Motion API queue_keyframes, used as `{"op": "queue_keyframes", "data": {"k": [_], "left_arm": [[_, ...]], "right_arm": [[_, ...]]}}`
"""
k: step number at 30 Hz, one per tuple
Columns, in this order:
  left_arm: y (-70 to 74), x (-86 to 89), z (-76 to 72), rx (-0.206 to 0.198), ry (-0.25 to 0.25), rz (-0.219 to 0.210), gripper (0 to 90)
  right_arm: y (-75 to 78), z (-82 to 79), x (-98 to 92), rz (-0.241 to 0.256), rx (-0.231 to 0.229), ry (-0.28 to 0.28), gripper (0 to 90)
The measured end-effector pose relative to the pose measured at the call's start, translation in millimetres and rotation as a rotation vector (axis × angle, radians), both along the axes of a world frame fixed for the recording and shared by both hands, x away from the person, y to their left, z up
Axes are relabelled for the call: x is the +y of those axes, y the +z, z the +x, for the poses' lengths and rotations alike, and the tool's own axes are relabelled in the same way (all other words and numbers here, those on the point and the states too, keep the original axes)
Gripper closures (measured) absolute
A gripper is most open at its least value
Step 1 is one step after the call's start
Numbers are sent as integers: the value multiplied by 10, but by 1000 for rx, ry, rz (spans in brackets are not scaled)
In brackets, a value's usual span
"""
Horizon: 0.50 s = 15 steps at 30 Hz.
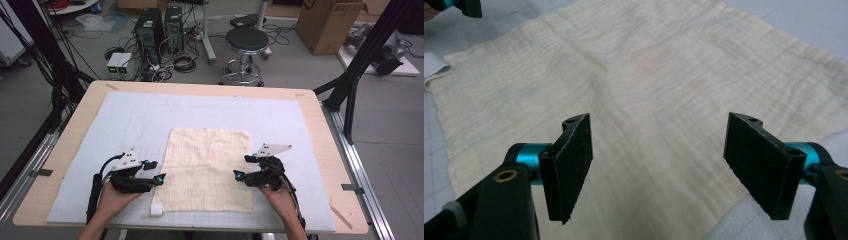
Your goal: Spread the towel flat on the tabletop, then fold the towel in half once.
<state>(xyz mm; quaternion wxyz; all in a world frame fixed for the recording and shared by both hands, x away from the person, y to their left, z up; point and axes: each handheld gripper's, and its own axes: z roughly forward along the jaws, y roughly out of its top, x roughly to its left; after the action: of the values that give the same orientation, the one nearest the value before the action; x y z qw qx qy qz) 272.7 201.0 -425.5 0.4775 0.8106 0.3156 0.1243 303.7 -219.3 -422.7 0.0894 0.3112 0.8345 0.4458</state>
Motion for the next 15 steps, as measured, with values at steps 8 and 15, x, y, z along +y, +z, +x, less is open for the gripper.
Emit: {"op": "queue_keyframes", "data": {"k": [8, 15], "left_arm": [[-3, 0, 8, 4, 9, 1, 421], [22, 2, 54, 28, 14, -10, 430]], "right_arm": [[-4, -1, 11, -7, -7, 0, 253], [-11, 48, -14, -6, -8, -12, 250]]}}
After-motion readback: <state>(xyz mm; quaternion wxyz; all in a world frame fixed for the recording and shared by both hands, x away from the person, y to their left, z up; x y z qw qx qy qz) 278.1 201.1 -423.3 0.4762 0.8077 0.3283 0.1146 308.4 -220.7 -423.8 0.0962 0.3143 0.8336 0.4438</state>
